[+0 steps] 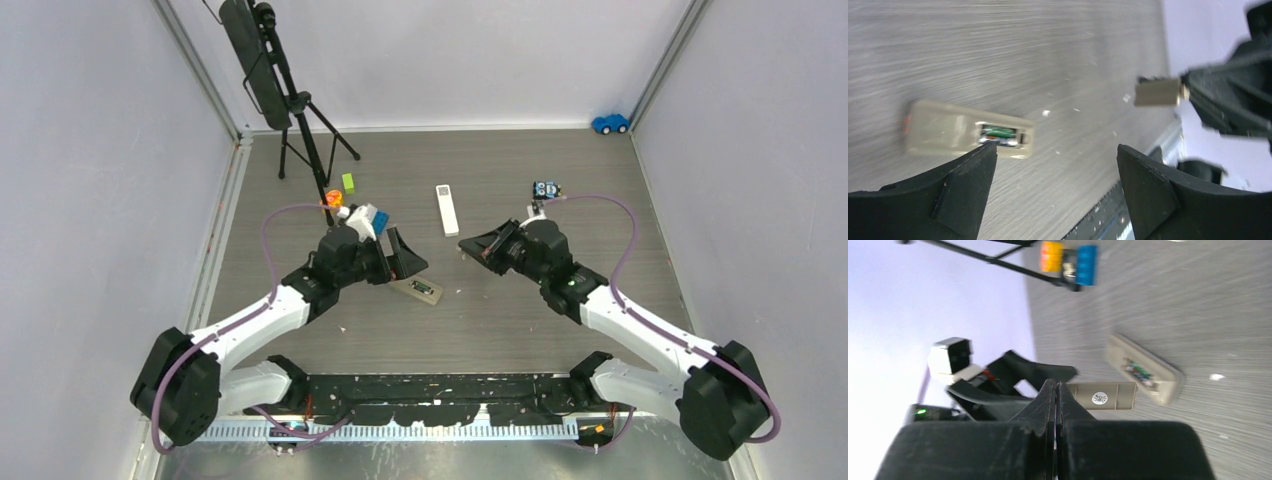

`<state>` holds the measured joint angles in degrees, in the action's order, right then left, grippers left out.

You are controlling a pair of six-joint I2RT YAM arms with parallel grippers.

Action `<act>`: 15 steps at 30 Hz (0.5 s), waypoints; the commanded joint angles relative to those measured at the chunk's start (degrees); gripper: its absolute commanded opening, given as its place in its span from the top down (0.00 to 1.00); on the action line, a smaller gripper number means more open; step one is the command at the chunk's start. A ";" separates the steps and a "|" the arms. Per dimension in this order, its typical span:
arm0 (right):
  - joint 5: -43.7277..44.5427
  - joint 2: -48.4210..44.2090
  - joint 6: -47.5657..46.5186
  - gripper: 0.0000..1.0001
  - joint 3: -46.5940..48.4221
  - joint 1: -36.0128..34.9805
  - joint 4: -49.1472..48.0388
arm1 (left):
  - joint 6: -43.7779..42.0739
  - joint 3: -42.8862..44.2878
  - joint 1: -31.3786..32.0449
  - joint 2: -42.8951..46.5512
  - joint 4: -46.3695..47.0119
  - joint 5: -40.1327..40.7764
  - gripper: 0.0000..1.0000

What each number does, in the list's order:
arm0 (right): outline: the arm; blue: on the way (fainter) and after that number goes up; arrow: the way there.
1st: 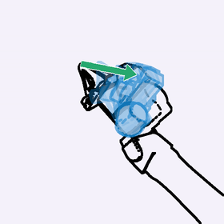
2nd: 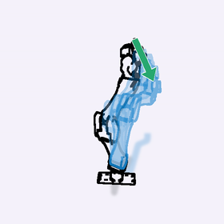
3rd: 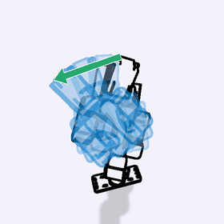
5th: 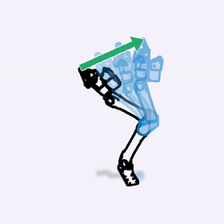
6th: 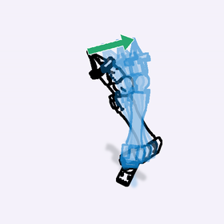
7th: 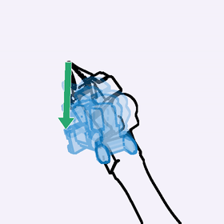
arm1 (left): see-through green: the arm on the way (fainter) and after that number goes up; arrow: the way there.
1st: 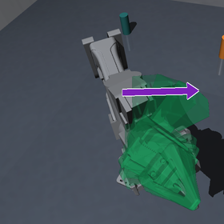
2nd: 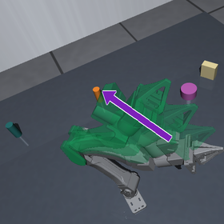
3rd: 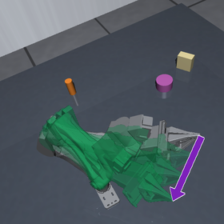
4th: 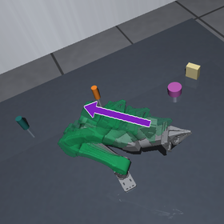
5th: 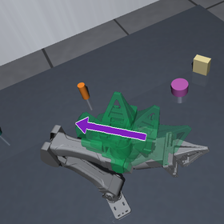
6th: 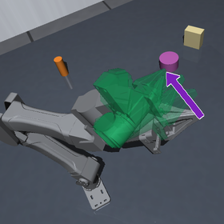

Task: Load the batteries into the remote control

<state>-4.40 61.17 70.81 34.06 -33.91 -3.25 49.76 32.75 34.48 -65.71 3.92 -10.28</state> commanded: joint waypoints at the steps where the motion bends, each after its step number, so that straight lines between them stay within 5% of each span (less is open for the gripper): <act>1: -3.80 -5.45 7.88 1.00 1.91 -0.10 -11.54 | -10.57 2.08 -0.03 3.23 12.96 -18.58 0.07; 6: -7.01 -7.98 11.83 1.00 3.98 -0.10 -15.60 | -6.72 4.71 -0.17 2.73 22.42 -25.45 0.07; 15: -9.10 -9.17 16.67 1.00 2.94 -0.16 -27.45 | 28.91 6.44 -3.56 -2.47 36.42 -26.24 0.12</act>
<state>-11.64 52.71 83.81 36.03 -33.91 -21.17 60.75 38.57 32.14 -66.32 30.17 -34.50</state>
